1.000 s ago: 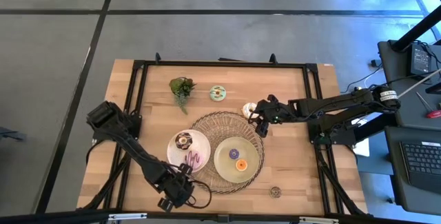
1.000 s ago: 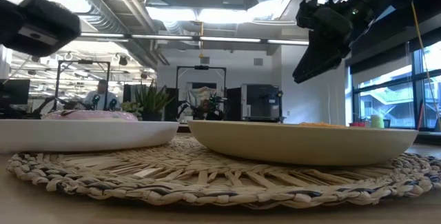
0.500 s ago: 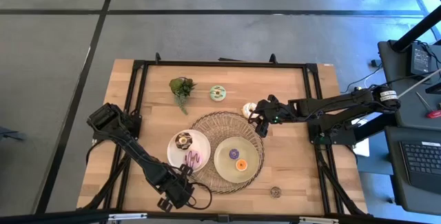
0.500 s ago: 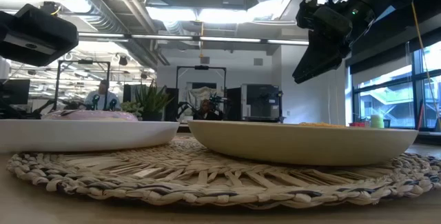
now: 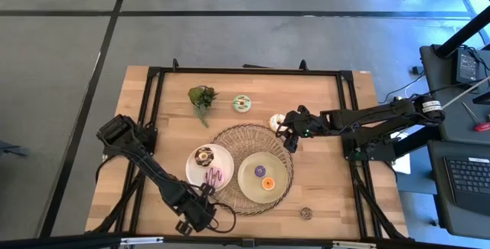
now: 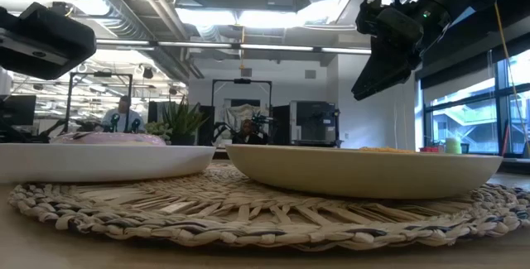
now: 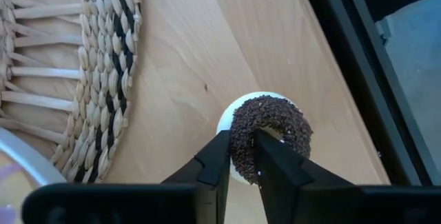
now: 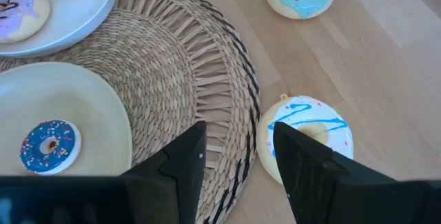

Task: Pick & Place donuts
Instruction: Put the small black donut on the brown plate

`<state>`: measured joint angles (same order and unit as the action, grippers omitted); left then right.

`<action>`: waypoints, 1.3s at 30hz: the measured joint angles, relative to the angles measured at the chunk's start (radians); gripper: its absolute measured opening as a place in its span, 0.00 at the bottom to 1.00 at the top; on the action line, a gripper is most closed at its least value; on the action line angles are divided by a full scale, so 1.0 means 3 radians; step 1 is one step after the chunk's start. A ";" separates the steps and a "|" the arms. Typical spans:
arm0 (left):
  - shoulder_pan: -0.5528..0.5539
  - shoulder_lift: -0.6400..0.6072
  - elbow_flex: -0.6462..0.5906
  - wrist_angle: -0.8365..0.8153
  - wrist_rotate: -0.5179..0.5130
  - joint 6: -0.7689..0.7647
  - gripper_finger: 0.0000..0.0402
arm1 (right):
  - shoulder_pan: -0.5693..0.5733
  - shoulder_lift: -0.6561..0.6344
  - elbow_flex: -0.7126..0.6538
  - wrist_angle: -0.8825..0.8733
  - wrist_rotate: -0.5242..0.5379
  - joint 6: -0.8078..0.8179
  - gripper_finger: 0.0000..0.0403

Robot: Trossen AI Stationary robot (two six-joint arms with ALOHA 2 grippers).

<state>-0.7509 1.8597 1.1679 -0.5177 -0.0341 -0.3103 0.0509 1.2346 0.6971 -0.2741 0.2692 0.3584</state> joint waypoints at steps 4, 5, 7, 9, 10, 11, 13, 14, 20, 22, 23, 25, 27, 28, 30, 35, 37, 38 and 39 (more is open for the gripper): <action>0.0000 0.0065 0.0000 0.0049 0.0001 -0.0003 0.13 | 0.0000 0.0000 0.0000 -0.0001 0.0001 -0.0003 0.42; 0.0000 0.0082 0.0000 0.0063 0.0003 -0.0002 0.12 | 0.0000 0.0000 0.0000 -0.0001 0.0000 -0.0001 0.42; 0.0001 0.0111 0.0000 0.0093 0.0010 -0.0003 0.12 | 0.0000 0.0000 0.0000 -0.0001 0.0000 -0.0003 0.42; 0.0001 0.0123 0.0000 0.0097 0.0015 0.0000 0.10 | 0.0000 0.0000 0.0000 -0.0003 0.0000 -0.0003 0.42; 0.0002 0.0121 0.0000 0.0097 0.0024 -0.0001 0.10 | 0.0000 0.0000 0.0000 -0.0003 0.0000 -0.0003 0.42; 0.0003 0.0116 0.0000 0.0096 0.0026 -0.0004 0.09 | 0.0000 0.0000 0.0000 -0.0006 0.0000 -0.0003 0.42; 0.0016 0.0087 0.0000 0.0089 0.0032 -0.0067 0.06 | 0.0000 0.0000 0.0000 -0.0017 0.0000 -0.0003 0.42; 0.0026 0.0071 0.0007 0.0074 0.0033 -0.0132 0.05 | 0.0000 0.0000 0.0000 -0.0019 0.0000 -0.0003 0.42; 0.0197 -0.0060 0.0175 0.0065 -0.0081 -0.0321 0.02 | 0.0000 0.0000 0.0000 -0.0022 0.0000 -0.0001 0.42; 0.0278 -0.0126 0.0232 0.0033 -0.0217 -0.0391 0.02 | 0.0000 0.0000 0.0000 -0.0022 0.0000 -0.0001 0.42; 0.0323 -0.0161 0.0256 0.0035 -0.0323 -0.0468 0.02 | 0.0000 0.0000 0.0000 -0.0022 0.0000 -0.0001 0.42; 0.0431 -0.0240 0.0285 0.0037 -0.0604 -0.0615 0.02 | 0.0000 0.0000 0.0000 -0.0020 0.0000 -0.0003 0.42; 0.0567 -0.0285 0.0310 0.0053 -0.0903 -0.0658 0.01 | 0.0000 0.0000 0.0000 -0.0020 0.0000 -0.0003 0.42; 0.0644 -0.0288 0.0320 0.0066 -0.1001 -0.0661 0.01 | 0.0000 0.0000 0.0000 -0.0020 0.0000 -0.0003 0.42; 0.0811 -0.0287 0.0338 0.0106 -0.1066 -0.0610 0.01 | 0.0000 0.0000 0.0000 -0.0022 0.0000 -0.0008 0.42; 0.1219 -0.0169 0.0352 0.0776 -0.0560 -0.0258 0.01 | 0.0000 0.0000 0.0000 -0.0024 0.0000 -0.0094 0.42; 0.1319 -0.0080 0.0354 0.0931 -0.0438 -0.0239 0.01 | 0.0000 0.0000 0.0000 -0.0032 0.0000 -0.0092 0.42; 0.1351 -0.0044 0.0351 0.0903 -0.0438 -0.0238 0.01 | 0.0000 0.0000 0.0000 -0.0034 0.0000 -0.0094 0.42; 0.1376 -0.0010 0.0351 0.0888 -0.0457 -0.0228 0.01 | 0.0000 0.0000 0.0000 -0.0041 0.0000 -0.0095 0.42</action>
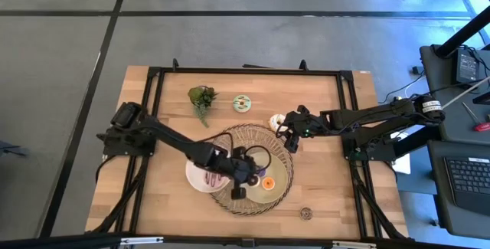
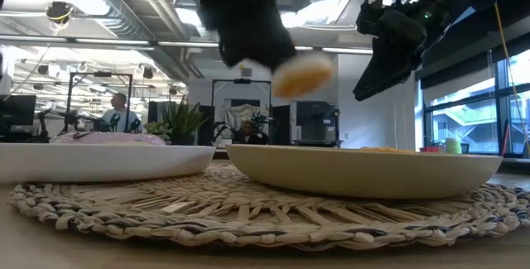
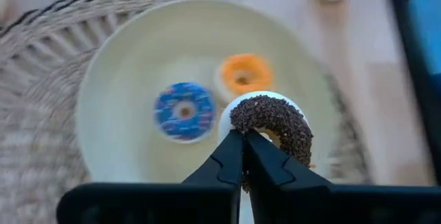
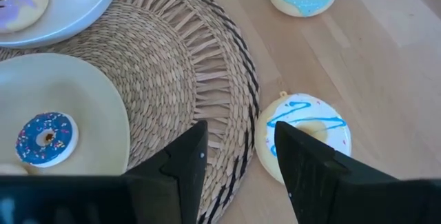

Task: Pick & Place donuts
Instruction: Put the small black donut on the brown plate

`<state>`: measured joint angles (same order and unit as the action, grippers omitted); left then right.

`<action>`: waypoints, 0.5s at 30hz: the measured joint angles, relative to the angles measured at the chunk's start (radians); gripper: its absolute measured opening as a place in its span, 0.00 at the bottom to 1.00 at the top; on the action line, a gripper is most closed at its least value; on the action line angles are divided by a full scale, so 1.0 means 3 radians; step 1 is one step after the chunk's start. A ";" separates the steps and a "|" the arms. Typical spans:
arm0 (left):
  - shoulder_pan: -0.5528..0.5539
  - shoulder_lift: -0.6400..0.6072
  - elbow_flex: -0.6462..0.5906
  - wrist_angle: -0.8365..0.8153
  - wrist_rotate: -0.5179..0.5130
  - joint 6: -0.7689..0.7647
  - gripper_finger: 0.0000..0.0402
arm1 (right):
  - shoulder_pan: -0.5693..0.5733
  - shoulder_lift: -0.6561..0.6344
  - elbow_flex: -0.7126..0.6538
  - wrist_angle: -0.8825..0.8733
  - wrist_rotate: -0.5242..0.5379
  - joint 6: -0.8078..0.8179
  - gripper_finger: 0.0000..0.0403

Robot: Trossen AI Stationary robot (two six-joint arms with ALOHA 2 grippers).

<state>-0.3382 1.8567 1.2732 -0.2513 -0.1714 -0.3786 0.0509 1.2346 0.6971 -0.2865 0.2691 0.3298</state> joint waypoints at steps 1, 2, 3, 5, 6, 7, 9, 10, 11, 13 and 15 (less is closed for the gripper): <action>0.0016 0.0027 -0.0001 -0.0009 -0.0054 0.0033 0.01 | 0.0000 0.0000 0.0000 -0.0024 0.0000 0.0001 0.42; 0.0030 0.0052 -0.0001 -0.0019 -0.0111 0.0070 0.01 | 0.0000 0.0000 0.0000 -0.0048 0.0000 0.0003 0.42; 0.0039 0.0076 -0.0001 0.0005 -0.0147 0.0099 0.01 | -0.0001 0.0000 0.0000 -0.0061 0.0000 0.0003 0.42; 0.0038 0.0111 0.0021 0.0010 -0.0156 0.0119 0.01 | -0.0014 0.0000 0.0000 -0.0088 -0.0001 -0.0001 0.42; 0.0027 0.0142 0.0065 0.0003 -0.0155 0.0113 0.01 | -0.0019 0.0000 0.0000 -0.0090 -0.0001 -0.0001 0.42; 0.0016 0.0178 0.0123 0.0017 -0.0149 0.0112 0.01 | -0.0026 0.0000 0.0000 -0.0088 0.0000 0.0001 0.42; -0.0011 0.0261 0.0248 -0.0097 -0.0145 0.0114 0.01 | -0.0049 0.0000 0.0000 -0.0086 0.0000 0.0000 0.42; -0.0021 0.0328 0.0330 -0.0173 -0.0145 0.0114 0.01 | -0.0052 0.0000 0.0000 -0.0087 0.0000 0.0003 0.42; -0.0030 0.0405 0.0416 -0.0247 -0.0143 0.0115 0.01 | -0.0059 0.0000 0.0000 -0.0087 0.0000 0.0005 0.42; -0.0040 0.0531 0.0570 -0.0472 -0.0134 0.0142 0.01 | -0.0067 0.0000 0.0000 -0.0087 0.0000 0.0005 0.42; -0.0051 0.0625 0.0712 -0.0607 -0.0114 0.0139 0.01 | -0.0067 0.0000 0.0000 -0.0088 0.0000 0.0014 0.42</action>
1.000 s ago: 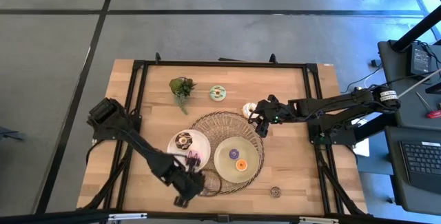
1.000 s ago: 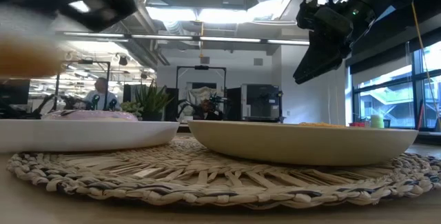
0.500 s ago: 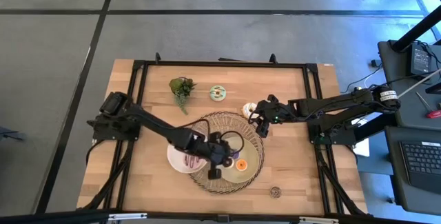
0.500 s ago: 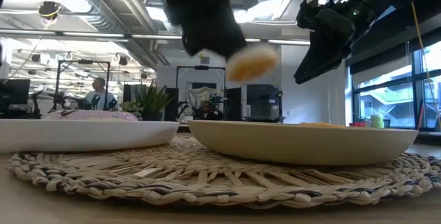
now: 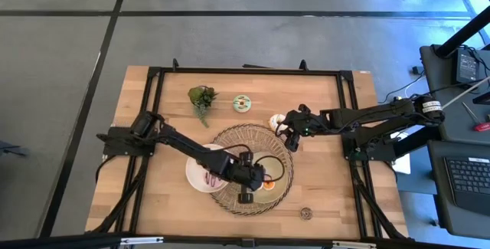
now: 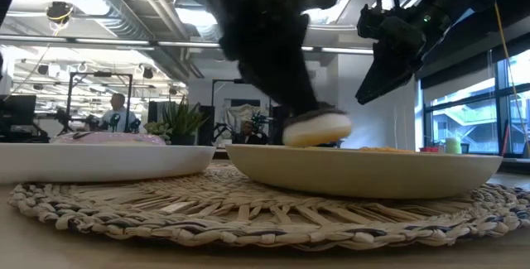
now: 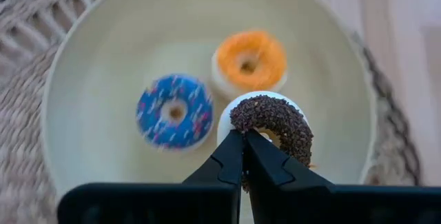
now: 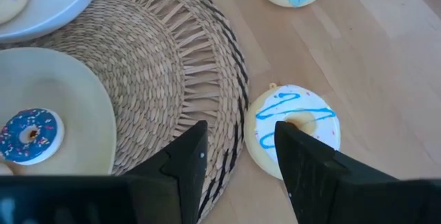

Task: Pick & Place donuts
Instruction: Put the small black donut on the brown plate

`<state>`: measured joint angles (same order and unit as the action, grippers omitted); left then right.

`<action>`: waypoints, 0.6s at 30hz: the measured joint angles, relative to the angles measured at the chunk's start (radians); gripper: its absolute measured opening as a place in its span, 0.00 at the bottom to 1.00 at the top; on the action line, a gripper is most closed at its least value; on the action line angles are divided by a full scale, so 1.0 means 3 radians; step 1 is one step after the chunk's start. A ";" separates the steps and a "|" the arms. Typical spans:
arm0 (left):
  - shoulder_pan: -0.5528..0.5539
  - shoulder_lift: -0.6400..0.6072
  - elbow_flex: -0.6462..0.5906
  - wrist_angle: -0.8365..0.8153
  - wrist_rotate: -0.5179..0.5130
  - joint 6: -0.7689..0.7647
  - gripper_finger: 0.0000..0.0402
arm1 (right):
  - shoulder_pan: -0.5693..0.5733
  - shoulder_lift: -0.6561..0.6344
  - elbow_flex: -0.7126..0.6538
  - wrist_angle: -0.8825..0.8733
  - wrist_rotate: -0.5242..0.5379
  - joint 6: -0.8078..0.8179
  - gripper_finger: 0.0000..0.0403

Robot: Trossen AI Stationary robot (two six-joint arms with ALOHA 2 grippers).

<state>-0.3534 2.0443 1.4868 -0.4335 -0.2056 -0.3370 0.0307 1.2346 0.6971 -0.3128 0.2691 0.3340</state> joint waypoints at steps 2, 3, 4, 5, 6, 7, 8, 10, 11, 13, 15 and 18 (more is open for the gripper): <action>0.0000 0.0036 0.0081 -0.0067 0.0005 0.0000 0.01 | 0.0000 0.0000 0.0000 -0.0009 0.0000 0.0001 0.42; 0.0000 0.0056 0.0109 -0.0088 -0.0002 -0.0001 0.01 | 0.0000 0.0000 0.0000 -0.0012 0.0000 0.0001 0.42; 0.0000 0.0078 0.0130 -0.0071 -0.0004 -0.0012 0.01 | 0.0000 0.0000 0.0000 -0.0017 0.0000 0.0001 0.42; -0.0001 0.0089 0.0134 -0.0067 -0.0003 -0.0028 0.01 | 0.0000 0.0000 0.0000 -0.0022 0.0000 0.0001 0.42; -0.0001 0.0094 0.0133 -0.0095 -0.0003 -0.0045 0.01 | 0.0000 0.0000 0.0000 -0.0021 0.0000 0.0001 0.42; -0.0001 0.0112 0.0133 -0.0097 -0.0006 -0.0049 0.01 | 0.0000 0.0000 0.0000 -0.0023 0.0000 0.0003 0.42; -0.0001 0.0129 0.0138 -0.0095 -0.0011 -0.0052 0.01 | 0.0000 0.0000 0.0000 -0.0024 0.0000 0.0003 0.42; 0.0000 0.0157 0.0127 -0.0202 -0.0032 -0.0055 0.01 | 0.0001 0.0000 0.0000 -0.0023 -0.0001 0.0003 0.42; 0.0000 0.0185 0.0127 -0.0159 -0.0032 -0.0063 0.01 | 0.0000 0.0000 0.0000 -0.0026 0.0000 0.0003 0.42; 0.0000 0.0206 0.0127 -0.0170 -0.0078 -0.0063 0.01 | 0.0001 0.0000 0.0000 -0.0039 0.0000 0.0003 0.42; 0.0000 0.0207 0.0129 -0.0136 -0.0114 -0.0064 0.01 | 0.0000 0.0000 0.0000 -0.0044 -0.0001 0.0004 0.42; 0.0005 0.0232 0.0130 -0.0151 -0.0140 -0.0060 0.02 | 0.0000 0.0000 0.0000 -0.0048 -0.0003 0.0005 0.42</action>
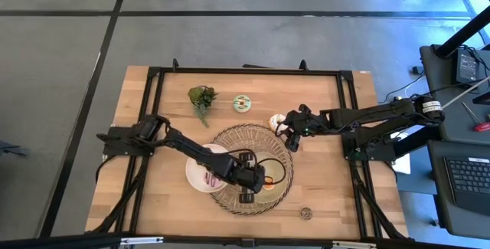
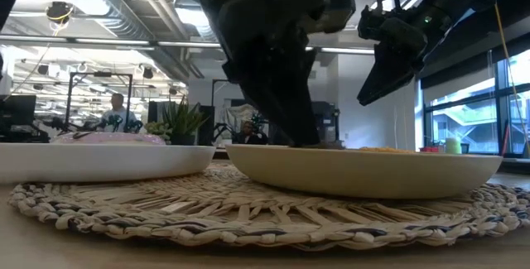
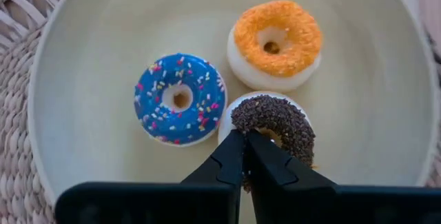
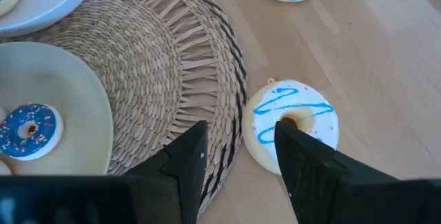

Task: Pick & Place donuts
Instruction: Put the small black donut on the brown plate

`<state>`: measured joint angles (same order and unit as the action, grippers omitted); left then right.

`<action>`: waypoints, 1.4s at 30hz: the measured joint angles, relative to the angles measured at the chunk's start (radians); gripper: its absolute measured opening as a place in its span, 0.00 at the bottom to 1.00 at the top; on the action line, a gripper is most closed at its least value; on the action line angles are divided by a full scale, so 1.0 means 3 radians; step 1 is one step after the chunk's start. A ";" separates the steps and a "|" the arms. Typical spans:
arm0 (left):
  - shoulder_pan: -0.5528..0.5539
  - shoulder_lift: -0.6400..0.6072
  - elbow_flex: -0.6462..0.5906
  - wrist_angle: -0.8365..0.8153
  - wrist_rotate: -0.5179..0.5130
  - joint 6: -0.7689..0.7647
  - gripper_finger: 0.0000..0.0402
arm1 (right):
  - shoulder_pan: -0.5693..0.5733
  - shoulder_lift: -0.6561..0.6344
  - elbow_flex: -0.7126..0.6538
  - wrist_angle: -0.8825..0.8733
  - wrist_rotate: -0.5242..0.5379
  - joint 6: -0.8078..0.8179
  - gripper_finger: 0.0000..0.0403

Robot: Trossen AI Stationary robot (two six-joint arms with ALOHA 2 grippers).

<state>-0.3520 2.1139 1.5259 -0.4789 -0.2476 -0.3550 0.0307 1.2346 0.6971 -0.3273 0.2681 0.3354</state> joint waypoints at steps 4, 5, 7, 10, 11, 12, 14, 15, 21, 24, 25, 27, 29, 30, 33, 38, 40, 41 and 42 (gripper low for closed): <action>0.0002 0.0029 0.0000 0.0036 -0.0002 0.0004 0.05 | 0.0000 0.0000 0.0000 -0.0001 -0.0025 0.0000 0.42; 0.0002 0.0029 0.0000 0.0036 -0.0002 0.0004 0.06 | 0.0001 0.0000 0.0000 -0.0001 -0.0025 -0.0001 0.42; 0.0002 0.0029 0.0000 0.0037 0.0010 0.0006 0.07 | 0.0001 0.0000 0.0000 -0.0002 -0.0026 0.0000 0.42; 0.0002 0.0029 0.0000 0.0035 0.0012 0.0008 0.08 | 0.0001 0.0000 0.0000 -0.0008 -0.0026 -0.0001 0.42; 0.0002 0.0029 0.0000 0.0035 0.0012 0.0008 0.08 | 0.0001 0.0000 0.0000 -0.0009 -0.0026 0.0000 0.42; 0.0002 0.0029 0.0000 0.0035 0.0012 0.0008 0.08 | 0.0001 0.0000 0.0000 -0.0009 -0.0027 -0.0001 0.42; 0.0009 0.0029 0.0000 0.0034 0.0005 0.0002 0.08 | 0.0001 0.0000 0.0000 -0.0010 -0.0027 0.0000 0.42; 0.0015 0.0029 0.0000 0.0034 0.0000 -0.0003 0.08 | 0.0001 0.0000 0.0000 -0.0010 -0.0027 0.0000 0.42; 0.0033 0.0029 0.0000 0.0027 0.0011 -0.0003 0.11 | 0.0001 0.0000 0.0000 -0.0010 -0.0031 -0.0001 0.42; 0.0033 0.0029 0.0000 0.0027 0.0045 0.0001 0.16 | 0.0001 0.0000 0.0000 -0.0010 -0.0031 0.0000 0.42; 0.0033 0.0029 0.0000 0.0027 0.0045 0.0001 0.17 | 0.0001 0.0000 0.0000 -0.0010 -0.0032 -0.0001 0.42; 0.0033 0.0029 0.0000 0.0025 0.0024 0.0003 0.21 | 0.0001 0.0000 0.0000 -0.0010 -0.0032 -0.0002 0.42; 0.0033 0.0015 0.0000 0.0008 0.0007 0.0004 0.24 | 0.0001 0.0000 0.0000 -0.0010 -0.0032 -0.0002 0.42; 0.0034 0.0008 -0.0001 0.0009 0.0007 0.0004 0.25 | 0.0001 0.0000 0.0000 -0.0010 -0.0032 -0.0003 0.42; 0.0044 -0.0020 -0.0002 -0.0035 0.0024 0.0006 0.29 | 0.0001 0.0000 0.0000 -0.0011 -0.0032 -0.0005 0.42; 0.0047 -0.0068 -0.0002 -0.0023 0.0104 0.0006 0.32 | 0.0001 0.0000 0.0000 -0.0012 -0.0032 -0.0009 0.42; 0.0047 -0.0076 -0.0002 -0.0067 0.0108 0.0006 0.32 | 0.0001 0.0000 0.0000 -0.0011 -0.0032 -0.0012 0.42; 0.0048 -0.0085 -0.0003 -0.0083 0.0119 0.0007 0.32 | 0.0000 0.0000 0.0000 -0.0012 -0.0044 -0.0012 0.42; 0.0052 -0.0096 -0.0003 -0.0073 0.0129 0.0006 0.32 | 0.0000 0.0000 0.0000 -0.0012 -0.0107 -0.0010 0.42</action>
<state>-0.3364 2.0850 1.5249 -0.5010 -0.2089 -0.3531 0.0307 1.2346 0.6971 -0.3309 0.2361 0.3324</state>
